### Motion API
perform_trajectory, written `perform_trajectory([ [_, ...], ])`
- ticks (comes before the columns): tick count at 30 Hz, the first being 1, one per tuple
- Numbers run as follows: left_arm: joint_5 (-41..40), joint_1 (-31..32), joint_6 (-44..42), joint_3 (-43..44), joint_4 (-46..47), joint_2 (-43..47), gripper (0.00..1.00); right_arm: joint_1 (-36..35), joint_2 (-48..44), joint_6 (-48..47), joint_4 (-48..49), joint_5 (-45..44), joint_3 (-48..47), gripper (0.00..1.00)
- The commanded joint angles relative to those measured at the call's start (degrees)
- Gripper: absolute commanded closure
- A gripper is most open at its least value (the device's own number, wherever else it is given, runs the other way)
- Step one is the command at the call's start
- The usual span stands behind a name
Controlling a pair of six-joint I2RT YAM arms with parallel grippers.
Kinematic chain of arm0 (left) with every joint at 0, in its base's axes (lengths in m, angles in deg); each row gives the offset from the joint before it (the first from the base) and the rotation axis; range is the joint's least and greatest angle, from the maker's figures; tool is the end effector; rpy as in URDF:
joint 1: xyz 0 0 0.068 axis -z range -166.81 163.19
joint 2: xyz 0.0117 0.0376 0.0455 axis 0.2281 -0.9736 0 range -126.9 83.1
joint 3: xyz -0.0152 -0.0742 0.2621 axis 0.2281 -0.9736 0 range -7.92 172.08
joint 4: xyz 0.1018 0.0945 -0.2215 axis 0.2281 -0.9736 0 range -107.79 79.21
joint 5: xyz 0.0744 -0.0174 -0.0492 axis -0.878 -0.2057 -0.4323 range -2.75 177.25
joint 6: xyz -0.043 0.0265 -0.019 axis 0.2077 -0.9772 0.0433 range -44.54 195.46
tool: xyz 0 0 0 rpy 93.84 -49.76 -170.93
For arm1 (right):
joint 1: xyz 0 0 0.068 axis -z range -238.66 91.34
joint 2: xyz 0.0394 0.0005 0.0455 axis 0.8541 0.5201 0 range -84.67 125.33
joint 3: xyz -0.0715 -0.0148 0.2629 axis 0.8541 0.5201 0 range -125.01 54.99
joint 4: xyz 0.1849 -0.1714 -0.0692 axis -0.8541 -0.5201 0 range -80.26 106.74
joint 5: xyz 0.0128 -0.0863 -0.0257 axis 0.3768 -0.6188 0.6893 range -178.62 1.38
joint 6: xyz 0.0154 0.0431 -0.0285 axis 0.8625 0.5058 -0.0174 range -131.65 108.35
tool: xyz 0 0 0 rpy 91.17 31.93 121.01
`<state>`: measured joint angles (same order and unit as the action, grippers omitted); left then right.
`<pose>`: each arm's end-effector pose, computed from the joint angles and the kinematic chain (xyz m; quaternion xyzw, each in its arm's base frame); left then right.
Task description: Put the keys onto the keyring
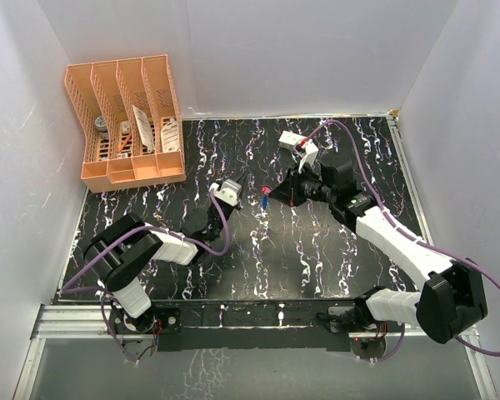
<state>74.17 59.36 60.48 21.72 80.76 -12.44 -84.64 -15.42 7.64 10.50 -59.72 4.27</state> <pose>0.2124 -0.2095 0.2241 0.1862 0.5046 -0.1677 0.8262 0.2382 0.1352 0.2954 -0.1819 0.8064 0.3949 0.4008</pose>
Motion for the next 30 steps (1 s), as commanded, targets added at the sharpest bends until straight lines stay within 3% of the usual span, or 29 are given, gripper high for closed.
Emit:
perform_trajectory([
  [1,0.07,-0.4,0.9,1.07,10.31,2.73,1.0,-0.3,0.64,-1.63,0.34,0.63,-4.32,1.0],
  [2,0.16,-0.38,1.42,1.05,10.09,2.77,0.96,-0.3,0.96,-1.8,0.0,0.63,-4.66,1.0],
  [5,0.96,-0.39,2.74,0.59,9.0,3.25,0.59,-0.3,2.11,-2.6,-1.74,0.14,-5.74,1.0],
  [8,4.56,-0.46,3.85,-1.35,8.42,4.35,0.39,-0.3,3.19,-3.68,-3.45,-0.32,-7.12,1.0],
  [12,6.26,-0.64,4.86,-4.89,7.6,7.02,0.33,-0.3,6.16,-7.45,-10.13,-1.65,-12.44,1.0],
  [18,12.59,-0.82,6.38,-8.93,1.24,12.66,0.32,-0.3,12.77,-11.18,-22.9,-3.05,-21.92,1.0],
  [25,16.94,-0.84,8.61,-10.55,2.75,11.93,0.26,-0.3,13.98,-10.26,-23.71,-1.77,-22.97,1.0],
  [27,19.83,-0.83,7.84,-9.16,1.21,10.41,0.2,-0.3,13.97,-9.74,-23.58,-0.94,-23.11,1.0],
  [30,22.39,-0.77,6.64,-7.48,-1.1,8.53,0.02,-0.3,13.91,-9.18,-23.73,0.02,-23.2,1.0],
])
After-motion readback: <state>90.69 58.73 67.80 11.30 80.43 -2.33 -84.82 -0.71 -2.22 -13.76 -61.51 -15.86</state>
